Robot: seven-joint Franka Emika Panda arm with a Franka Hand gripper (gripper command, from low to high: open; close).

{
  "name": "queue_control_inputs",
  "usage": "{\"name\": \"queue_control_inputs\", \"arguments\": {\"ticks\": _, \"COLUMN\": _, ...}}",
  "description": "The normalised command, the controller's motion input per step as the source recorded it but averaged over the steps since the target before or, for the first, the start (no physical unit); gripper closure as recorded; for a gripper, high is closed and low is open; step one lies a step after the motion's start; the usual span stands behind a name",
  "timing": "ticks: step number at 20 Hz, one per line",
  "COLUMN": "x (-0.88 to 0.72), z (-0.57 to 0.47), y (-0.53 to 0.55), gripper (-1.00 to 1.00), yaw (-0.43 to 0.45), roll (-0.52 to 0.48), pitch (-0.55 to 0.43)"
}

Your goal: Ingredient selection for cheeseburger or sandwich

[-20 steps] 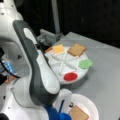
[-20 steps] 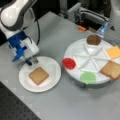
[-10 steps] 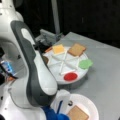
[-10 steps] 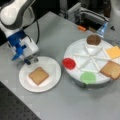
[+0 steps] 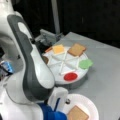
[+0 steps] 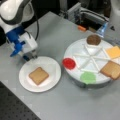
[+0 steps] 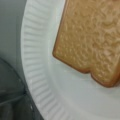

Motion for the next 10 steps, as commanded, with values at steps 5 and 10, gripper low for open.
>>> {"name": "queue_control_inputs", "arguments": {"ticks": 5, "x": -0.37, "z": 0.21, "y": 0.5, "gripper": -1.0, "yaw": -0.123, "roll": -0.525, "pitch": 0.079}}
{"name": "queue_control_inputs", "arguments": {"ticks": 10, "x": -0.51, "z": 0.24, "y": 0.63, "gripper": -1.0, "yaw": -0.155, "roll": -0.658, "pitch": 0.018}}
